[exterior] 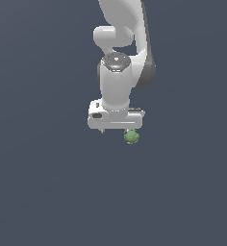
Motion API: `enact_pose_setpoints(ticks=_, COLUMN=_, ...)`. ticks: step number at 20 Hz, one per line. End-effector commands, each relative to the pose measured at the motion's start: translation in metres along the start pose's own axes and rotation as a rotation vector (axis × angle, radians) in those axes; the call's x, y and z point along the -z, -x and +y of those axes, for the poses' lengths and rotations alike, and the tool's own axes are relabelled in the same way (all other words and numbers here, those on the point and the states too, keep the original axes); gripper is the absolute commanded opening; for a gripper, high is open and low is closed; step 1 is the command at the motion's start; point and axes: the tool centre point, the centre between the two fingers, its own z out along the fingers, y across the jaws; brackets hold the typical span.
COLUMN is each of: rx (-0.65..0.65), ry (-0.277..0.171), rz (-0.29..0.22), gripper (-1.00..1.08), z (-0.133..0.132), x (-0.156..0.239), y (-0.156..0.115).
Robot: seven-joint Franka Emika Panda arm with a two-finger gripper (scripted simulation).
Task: Pick up the object and move it to a goal position.
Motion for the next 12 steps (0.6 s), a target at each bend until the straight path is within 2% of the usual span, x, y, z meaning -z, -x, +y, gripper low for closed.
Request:
enact_pose_setpoints(ticks=1, rx=0.0, ry=0.0, rz=0.0, gripper=1.0, z=0.0, x=0.0, y=0.0)
enact_pose_setpoints(ticks=12, rx=0.017, ry=0.031, rz=-0.018, gripper=1.0, z=0.024, x=-0.007, y=0.002)
